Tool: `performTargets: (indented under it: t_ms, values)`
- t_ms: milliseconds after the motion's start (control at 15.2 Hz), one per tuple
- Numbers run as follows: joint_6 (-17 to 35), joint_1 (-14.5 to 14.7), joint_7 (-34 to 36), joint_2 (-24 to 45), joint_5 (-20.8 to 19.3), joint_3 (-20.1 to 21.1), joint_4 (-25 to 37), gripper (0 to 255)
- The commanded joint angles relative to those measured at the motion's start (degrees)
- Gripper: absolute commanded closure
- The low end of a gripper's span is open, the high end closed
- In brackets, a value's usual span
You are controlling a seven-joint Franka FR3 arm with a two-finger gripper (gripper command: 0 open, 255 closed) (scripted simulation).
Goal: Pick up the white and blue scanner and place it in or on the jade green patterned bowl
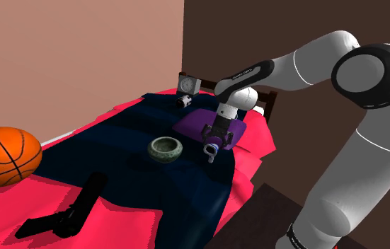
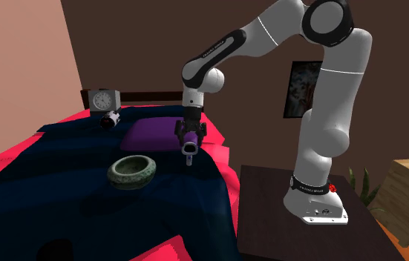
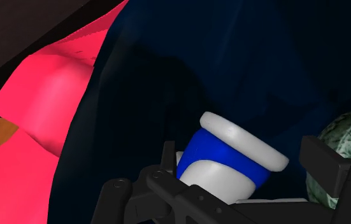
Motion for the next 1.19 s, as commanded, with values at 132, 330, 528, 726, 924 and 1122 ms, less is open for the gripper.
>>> performTargets:
  t_ms: [132, 330, 528, 726, 924, 1122]
  values:
    - [0.1, 0.0, 0.0, 0.1, 0.1, 0.0, 0.0, 0]
    - [0.1, 0.0, 0.0, 0.1, 0.0, 0.0, 0.0, 255]
    - [0.1, 0.0, 0.0, 0.0, 0.1, 0.0, -0.1, 255]
    - [0.1, 0.0, 0.0, 0.1, 0.1, 0.0, 0.0, 255]
    - [0.1, 0.0, 0.0, 0.1, 0.1, 0.0, 0.0, 255]
    - [-1.9, -0.1, 1.1, -1.3, -0.7, 0.0, 0.9, 255]
